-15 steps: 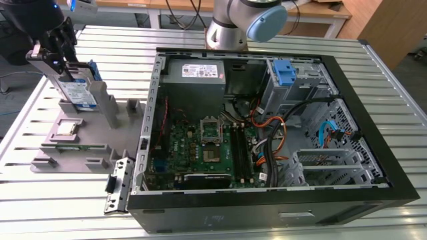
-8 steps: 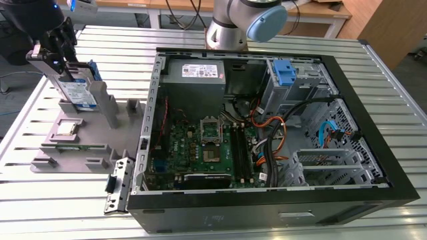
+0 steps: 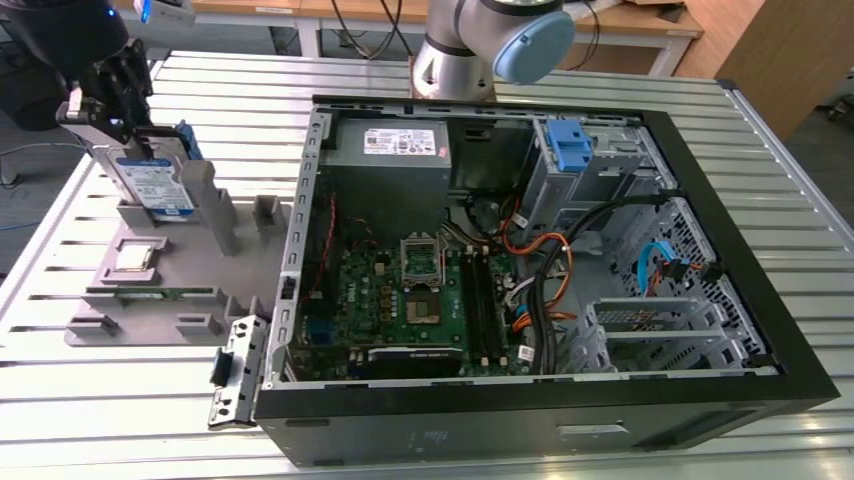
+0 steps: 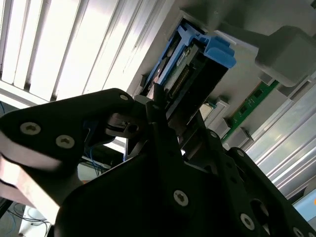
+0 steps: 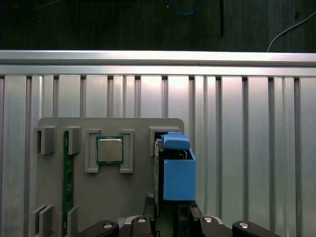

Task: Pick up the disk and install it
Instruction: 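Pick up the disk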

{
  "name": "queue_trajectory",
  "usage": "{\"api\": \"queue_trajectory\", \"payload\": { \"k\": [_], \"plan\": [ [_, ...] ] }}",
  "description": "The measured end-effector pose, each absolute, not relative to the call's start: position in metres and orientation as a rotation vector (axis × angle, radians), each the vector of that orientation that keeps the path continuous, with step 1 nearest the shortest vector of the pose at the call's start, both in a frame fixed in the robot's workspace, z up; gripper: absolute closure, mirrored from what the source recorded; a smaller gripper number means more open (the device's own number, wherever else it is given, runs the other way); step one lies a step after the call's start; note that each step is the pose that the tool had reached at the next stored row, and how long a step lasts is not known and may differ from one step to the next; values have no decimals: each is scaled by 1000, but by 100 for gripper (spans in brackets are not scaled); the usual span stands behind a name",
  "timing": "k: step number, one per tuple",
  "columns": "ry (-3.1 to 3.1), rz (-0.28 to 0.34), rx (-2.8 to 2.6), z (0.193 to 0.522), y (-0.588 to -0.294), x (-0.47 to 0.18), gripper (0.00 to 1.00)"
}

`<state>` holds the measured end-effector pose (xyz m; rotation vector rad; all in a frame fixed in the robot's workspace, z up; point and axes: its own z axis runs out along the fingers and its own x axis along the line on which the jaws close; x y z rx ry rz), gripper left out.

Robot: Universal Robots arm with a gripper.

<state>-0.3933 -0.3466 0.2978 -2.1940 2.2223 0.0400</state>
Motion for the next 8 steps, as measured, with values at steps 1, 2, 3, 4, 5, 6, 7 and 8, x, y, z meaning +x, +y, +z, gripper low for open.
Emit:
{"api": "queue_trajectory", "payload": {
  "k": [1,2,3,4,5,6,7,8],
  "plan": [
    [2222,40,-2194,298,-347,-393,65],
    [2222,40,-2194,298,-347,-393,65],
    [2222,40,-2194,298,-347,-393,65],
    [2222,40,-2194,298,-347,-393,65],
    [2222,40,-2194,298,-347,-393,65],
    [2222,40,-2194,298,-347,-393,65],
    [2222,40,-2194,298,-347,-393,65],
    [2222,40,-2194,298,-347,-393,65]
  ]
}}
